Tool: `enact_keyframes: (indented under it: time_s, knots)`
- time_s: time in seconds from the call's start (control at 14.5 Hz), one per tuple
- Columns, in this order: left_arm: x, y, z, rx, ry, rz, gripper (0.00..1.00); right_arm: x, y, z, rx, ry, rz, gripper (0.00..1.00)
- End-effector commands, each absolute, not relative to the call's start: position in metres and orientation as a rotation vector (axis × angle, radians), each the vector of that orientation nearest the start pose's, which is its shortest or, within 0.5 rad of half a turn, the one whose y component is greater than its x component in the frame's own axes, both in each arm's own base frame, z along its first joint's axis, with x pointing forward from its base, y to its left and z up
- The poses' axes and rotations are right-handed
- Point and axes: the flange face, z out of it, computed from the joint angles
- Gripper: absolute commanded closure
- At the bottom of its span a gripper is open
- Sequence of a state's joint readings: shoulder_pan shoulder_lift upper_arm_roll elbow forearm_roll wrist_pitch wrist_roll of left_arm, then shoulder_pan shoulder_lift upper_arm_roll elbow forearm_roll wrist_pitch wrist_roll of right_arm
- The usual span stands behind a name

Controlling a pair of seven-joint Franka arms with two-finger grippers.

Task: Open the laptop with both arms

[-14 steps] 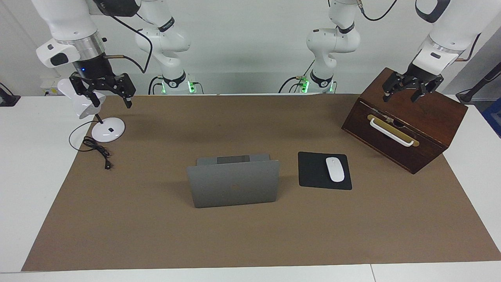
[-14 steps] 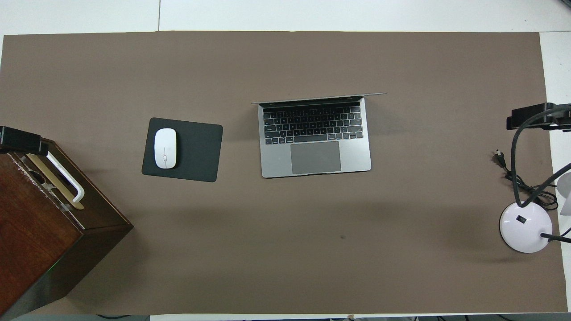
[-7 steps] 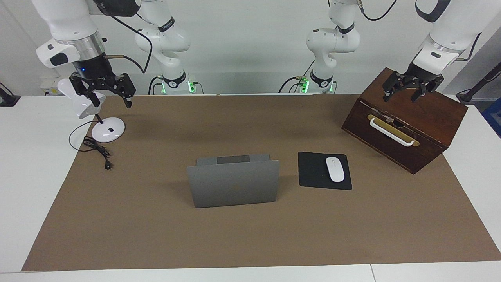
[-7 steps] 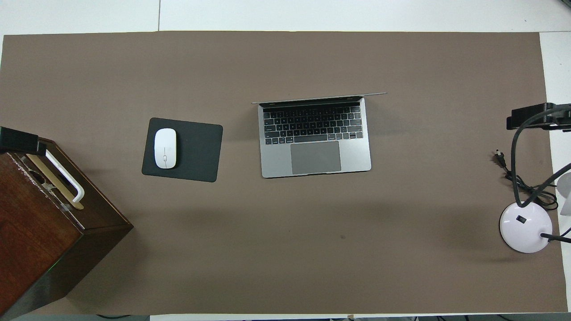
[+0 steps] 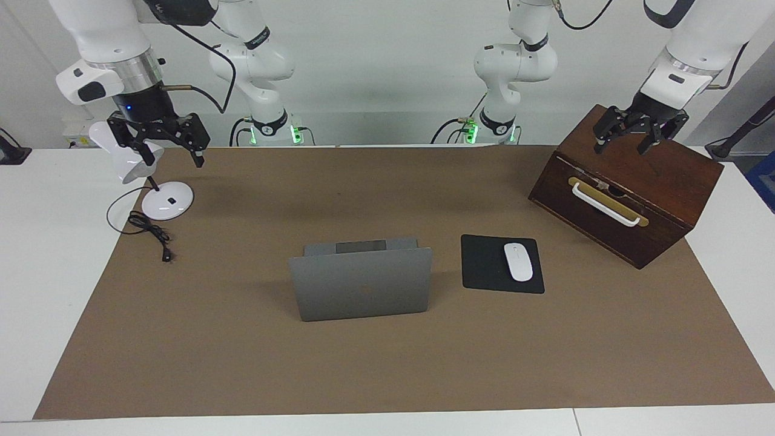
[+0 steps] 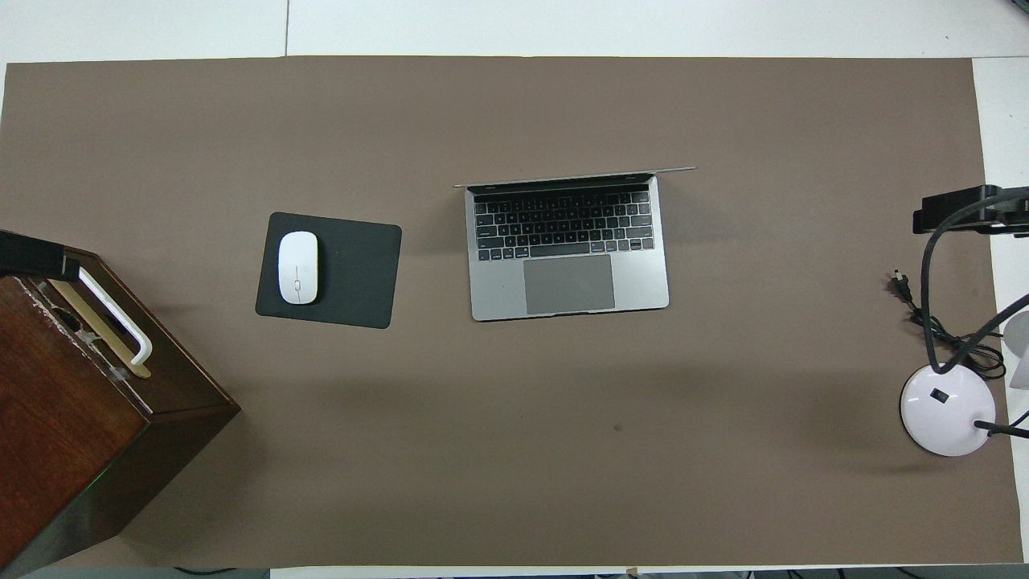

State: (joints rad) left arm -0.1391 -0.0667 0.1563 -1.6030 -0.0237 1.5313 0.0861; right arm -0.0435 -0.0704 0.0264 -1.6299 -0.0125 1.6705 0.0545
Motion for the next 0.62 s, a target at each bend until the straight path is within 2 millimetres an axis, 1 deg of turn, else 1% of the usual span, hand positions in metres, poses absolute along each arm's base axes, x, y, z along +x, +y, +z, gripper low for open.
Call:
enact_keyframes:
  time_s: [0.0,0.14,0.48,0.55]
  knots:
    - [0.5261,0.0116,0.6444,-3.154,0.103,-0.004,0.00,0.5373,-0.0084,0.6447,-3.130,0.139,-0.209,0.00]
    - [0.5211,0.0107,0.6518,-3.156,0.103,-0.028,0.00,0.5373,-0.0075,0.6447,-3.130,0.137,-0.209,0.00]
    - [0.5207,0.0091,0.6521,-3.156,0.100,-0.031,0.00,0.5380,-0.0075,0.6455,-3.129,0.137,-0.221,0.00]
    - [0.5208,0.0059,0.6521,-3.156,0.103,-0.031,0.00,0.5382,-0.0075,0.6464,-3.129,0.139,-0.226,0.00]
